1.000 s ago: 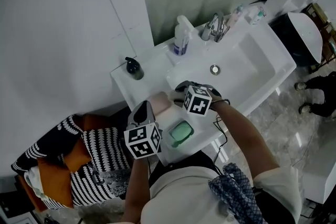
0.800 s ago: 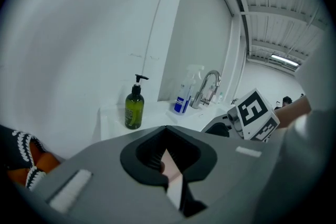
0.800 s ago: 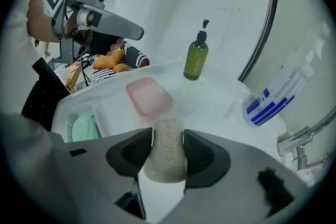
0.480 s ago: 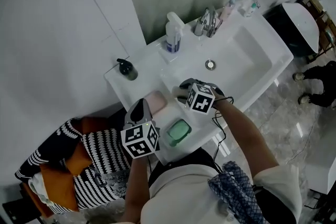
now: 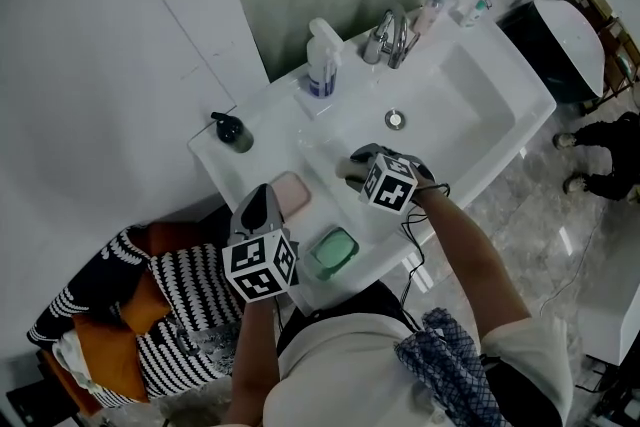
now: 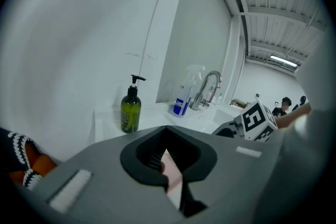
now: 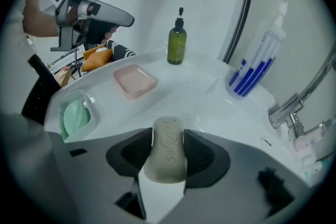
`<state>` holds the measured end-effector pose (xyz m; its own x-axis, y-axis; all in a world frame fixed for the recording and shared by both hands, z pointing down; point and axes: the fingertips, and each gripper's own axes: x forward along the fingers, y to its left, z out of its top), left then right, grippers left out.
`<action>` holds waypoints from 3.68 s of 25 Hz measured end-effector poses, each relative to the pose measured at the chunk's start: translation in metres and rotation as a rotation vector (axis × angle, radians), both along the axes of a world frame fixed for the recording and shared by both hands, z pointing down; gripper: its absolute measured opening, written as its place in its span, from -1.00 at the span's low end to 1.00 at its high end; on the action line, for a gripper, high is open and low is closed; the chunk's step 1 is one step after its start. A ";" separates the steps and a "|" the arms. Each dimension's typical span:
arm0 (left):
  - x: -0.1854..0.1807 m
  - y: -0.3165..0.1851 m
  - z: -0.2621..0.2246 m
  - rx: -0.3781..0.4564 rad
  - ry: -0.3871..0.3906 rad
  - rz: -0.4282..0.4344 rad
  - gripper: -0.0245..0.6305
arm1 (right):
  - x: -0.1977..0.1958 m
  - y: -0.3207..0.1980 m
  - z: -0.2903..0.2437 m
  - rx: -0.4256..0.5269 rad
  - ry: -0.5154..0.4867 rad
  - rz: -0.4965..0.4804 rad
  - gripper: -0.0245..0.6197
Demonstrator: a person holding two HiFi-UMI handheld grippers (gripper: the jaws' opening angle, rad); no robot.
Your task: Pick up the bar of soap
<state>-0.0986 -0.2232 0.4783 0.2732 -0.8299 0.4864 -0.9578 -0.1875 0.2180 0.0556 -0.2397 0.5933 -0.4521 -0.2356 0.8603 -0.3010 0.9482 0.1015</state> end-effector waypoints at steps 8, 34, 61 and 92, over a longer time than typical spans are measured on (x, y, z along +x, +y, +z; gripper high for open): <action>0.007 0.000 0.007 -0.018 -0.013 0.015 -0.90 | 0.021 -0.004 0.020 -0.030 0.031 0.027 -0.29; -0.004 -0.012 0.031 -0.101 -0.078 -0.037 -0.90 | 0.061 -0.005 0.108 -0.190 0.126 0.062 -0.30; -0.007 -0.015 0.032 -0.094 -0.099 -0.053 -0.90 | 0.074 0.000 0.132 -0.280 0.163 0.109 -0.32; -0.005 0.019 -0.022 0.086 0.023 -0.039 -0.90 | 0.074 -0.023 -0.058 0.171 -0.225 0.514 -0.20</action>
